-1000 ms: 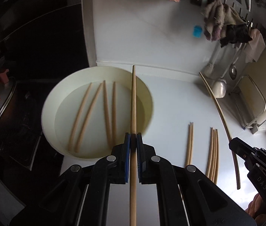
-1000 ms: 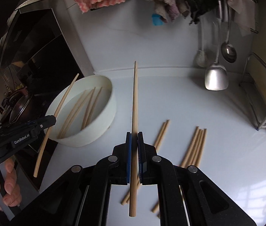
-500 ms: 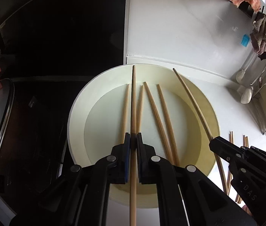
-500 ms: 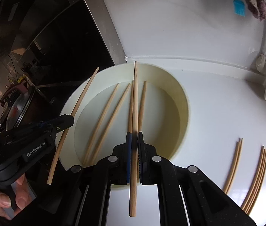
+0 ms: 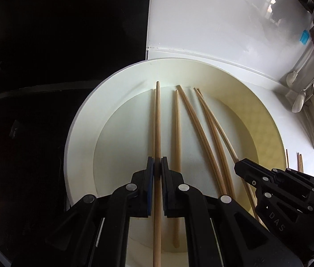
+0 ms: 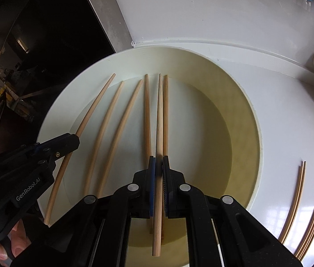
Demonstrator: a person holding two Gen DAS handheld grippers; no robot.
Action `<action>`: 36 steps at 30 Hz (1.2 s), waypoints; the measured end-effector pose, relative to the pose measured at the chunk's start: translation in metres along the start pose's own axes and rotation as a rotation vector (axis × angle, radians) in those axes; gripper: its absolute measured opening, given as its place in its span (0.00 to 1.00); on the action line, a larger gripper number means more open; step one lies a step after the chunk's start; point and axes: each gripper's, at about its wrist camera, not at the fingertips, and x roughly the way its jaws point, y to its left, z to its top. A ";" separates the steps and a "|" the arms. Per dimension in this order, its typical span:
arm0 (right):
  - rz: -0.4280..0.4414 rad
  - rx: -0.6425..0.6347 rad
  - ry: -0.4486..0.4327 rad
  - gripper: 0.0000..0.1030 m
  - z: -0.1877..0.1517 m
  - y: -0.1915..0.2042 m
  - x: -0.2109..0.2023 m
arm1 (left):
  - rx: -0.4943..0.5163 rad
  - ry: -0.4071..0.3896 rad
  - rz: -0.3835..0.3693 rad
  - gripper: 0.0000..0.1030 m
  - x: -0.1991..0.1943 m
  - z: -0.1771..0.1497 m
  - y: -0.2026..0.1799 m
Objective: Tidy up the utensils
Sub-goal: 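Carry both chopsticks over the cream basin and open both tools to drop them, then move both open tools back to the remaining chopsticks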
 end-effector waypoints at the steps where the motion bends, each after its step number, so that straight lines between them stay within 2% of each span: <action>1: -0.003 0.003 0.004 0.06 0.000 0.000 0.002 | 0.003 0.005 -0.001 0.07 0.003 0.001 0.002; 8: -0.014 0.013 0.031 0.06 -0.001 0.001 0.011 | 0.013 0.047 -0.014 0.07 0.023 0.005 0.003; 18: -0.019 0.034 0.045 0.07 0.002 -0.007 0.019 | 0.005 0.073 -0.005 0.08 0.030 0.007 0.006; 19: -0.022 0.034 0.039 0.07 0.001 -0.008 0.015 | 0.006 0.069 -0.003 0.12 0.029 0.007 0.006; 22: -0.032 0.028 0.023 0.07 -0.001 -0.008 0.007 | 0.009 0.045 0.014 0.33 0.021 0.007 0.008; 25: -0.041 0.024 0.004 0.19 -0.003 -0.009 -0.003 | 0.006 0.023 0.032 0.47 0.009 0.006 0.012; 26: -0.043 0.024 -0.002 0.23 -0.005 -0.010 -0.007 | 0.003 0.015 0.041 0.55 0.006 0.005 0.013; 28: -0.042 0.026 -0.011 0.24 -0.009 -0.012 -0.013 | -0.008 -0.004 0.051 0.64 -0.002 0.003 0.015; 33: -0.038 0.038 -0.025 0.32 -0.023 -0.014 -0.028 | -0.022 -0.024 0.059 0.69 -0.019 -0.004 0.021; 36: -0.041 0.032 -0.049 0.33 -0.028 -0.012 -0.040 | -0.020 -0.032 0.065 0.71 -0.029 -0.009 0.021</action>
